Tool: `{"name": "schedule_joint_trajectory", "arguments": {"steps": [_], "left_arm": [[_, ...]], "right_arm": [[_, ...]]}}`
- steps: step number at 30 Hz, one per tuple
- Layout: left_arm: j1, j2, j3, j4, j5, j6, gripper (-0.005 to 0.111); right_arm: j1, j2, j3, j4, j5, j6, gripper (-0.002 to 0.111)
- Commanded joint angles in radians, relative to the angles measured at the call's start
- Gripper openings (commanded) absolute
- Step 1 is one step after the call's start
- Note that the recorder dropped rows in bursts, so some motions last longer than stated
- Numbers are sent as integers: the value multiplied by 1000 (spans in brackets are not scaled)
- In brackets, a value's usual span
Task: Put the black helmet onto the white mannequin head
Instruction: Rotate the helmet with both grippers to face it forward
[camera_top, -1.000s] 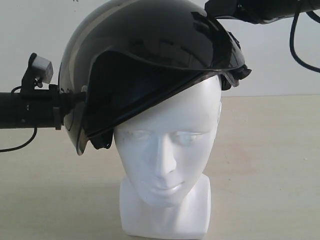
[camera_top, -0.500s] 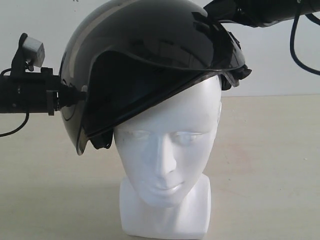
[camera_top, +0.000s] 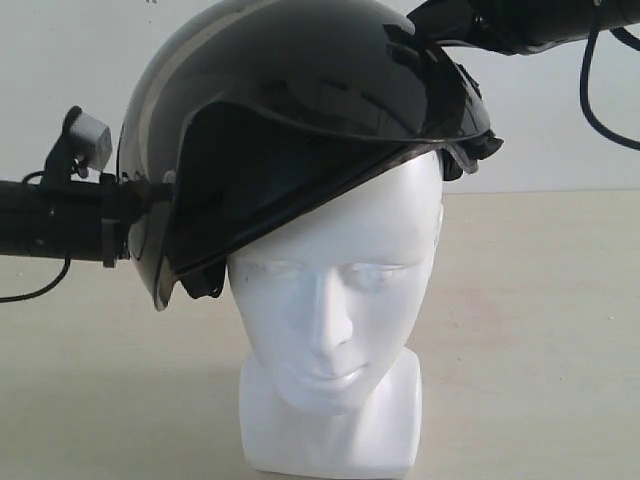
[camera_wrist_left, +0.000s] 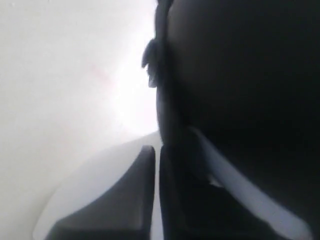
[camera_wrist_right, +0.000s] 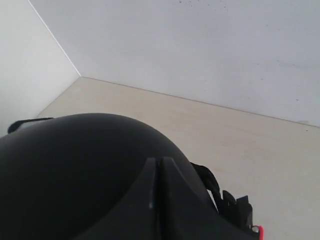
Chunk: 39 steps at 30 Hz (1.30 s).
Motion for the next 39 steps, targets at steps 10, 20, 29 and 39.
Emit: {"name": "schedule_joint_trajectory", "arguments": {"steps": [10,20,29,39], "left_arm": [[-67,114,-31,23,9,-36,4],[-105,101,-40,28,9,-39,4],[-105,29,-40,-16,9,-35,4],[-105,16,-40,-54,9,-41,4]], "right_arm": [[0,1,-3,-11,16,-2,0],[0,1,-3,-22,7,-2,0],[0,1,-3,-22,7,3,0],[0,1,-3,-22,28,9,0]]}}
